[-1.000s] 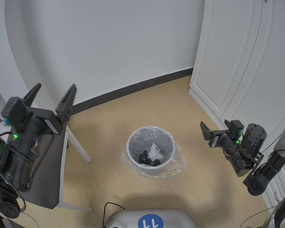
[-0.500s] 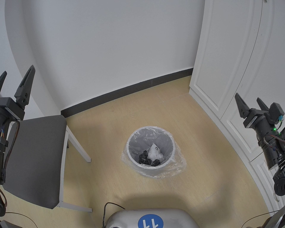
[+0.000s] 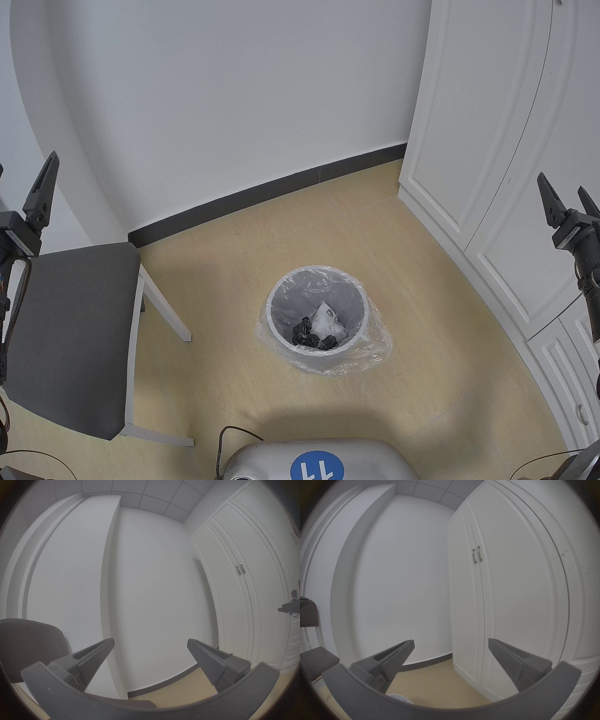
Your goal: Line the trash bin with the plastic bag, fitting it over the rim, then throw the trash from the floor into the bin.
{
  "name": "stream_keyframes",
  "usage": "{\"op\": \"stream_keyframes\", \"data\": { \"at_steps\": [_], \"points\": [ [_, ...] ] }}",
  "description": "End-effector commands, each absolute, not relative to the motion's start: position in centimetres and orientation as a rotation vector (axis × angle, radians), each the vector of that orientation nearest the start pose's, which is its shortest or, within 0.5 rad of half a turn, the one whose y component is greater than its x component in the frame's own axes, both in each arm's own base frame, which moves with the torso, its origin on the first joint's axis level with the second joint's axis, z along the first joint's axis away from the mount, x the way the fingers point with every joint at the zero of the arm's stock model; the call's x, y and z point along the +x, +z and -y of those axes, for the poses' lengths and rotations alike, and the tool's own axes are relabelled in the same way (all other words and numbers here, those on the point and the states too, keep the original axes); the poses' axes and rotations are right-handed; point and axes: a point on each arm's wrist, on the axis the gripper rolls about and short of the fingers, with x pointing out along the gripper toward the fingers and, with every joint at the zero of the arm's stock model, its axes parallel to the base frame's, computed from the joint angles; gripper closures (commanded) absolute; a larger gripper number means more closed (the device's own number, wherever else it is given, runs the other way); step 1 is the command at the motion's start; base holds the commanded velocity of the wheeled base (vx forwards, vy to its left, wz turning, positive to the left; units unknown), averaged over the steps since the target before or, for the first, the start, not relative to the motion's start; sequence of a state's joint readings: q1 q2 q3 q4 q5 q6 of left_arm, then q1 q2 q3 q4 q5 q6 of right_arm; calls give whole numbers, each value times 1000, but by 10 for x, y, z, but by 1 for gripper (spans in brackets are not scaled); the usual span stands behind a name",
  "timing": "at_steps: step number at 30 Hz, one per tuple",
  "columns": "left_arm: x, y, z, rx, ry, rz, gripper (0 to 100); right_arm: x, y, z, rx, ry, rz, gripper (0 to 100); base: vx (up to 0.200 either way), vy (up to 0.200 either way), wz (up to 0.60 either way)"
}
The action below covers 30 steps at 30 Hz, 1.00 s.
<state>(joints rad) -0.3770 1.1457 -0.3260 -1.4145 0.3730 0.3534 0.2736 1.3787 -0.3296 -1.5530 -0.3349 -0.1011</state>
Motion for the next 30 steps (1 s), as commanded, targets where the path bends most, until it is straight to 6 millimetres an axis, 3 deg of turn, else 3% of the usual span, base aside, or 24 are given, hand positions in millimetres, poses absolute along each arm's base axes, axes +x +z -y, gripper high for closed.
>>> {"op": "stream_keyframes", "data": {
  "at_steps": [1, 9, 16, 30],
  "points": [
    [116, 253, 34, 116, 124, 564, 0, 162, 234, -36, 62, -94, 525, 0, 0, 0, 0],
    [110, 259, 28, 112, 158, 596, 0, 125, 227, -24, 83, -120, 551, 0, 0, 0, 0],
    [93, 254, 20, 107, 180, 612, 0, 88, 225, -8, 93, -185, 599, 0, 0, 0, 0],
    [61, 245, 1, 65, 281, 582, 0, 13, 190, 7, 143, -262, 522, 0, 0, 0, 0]
  ]
}}
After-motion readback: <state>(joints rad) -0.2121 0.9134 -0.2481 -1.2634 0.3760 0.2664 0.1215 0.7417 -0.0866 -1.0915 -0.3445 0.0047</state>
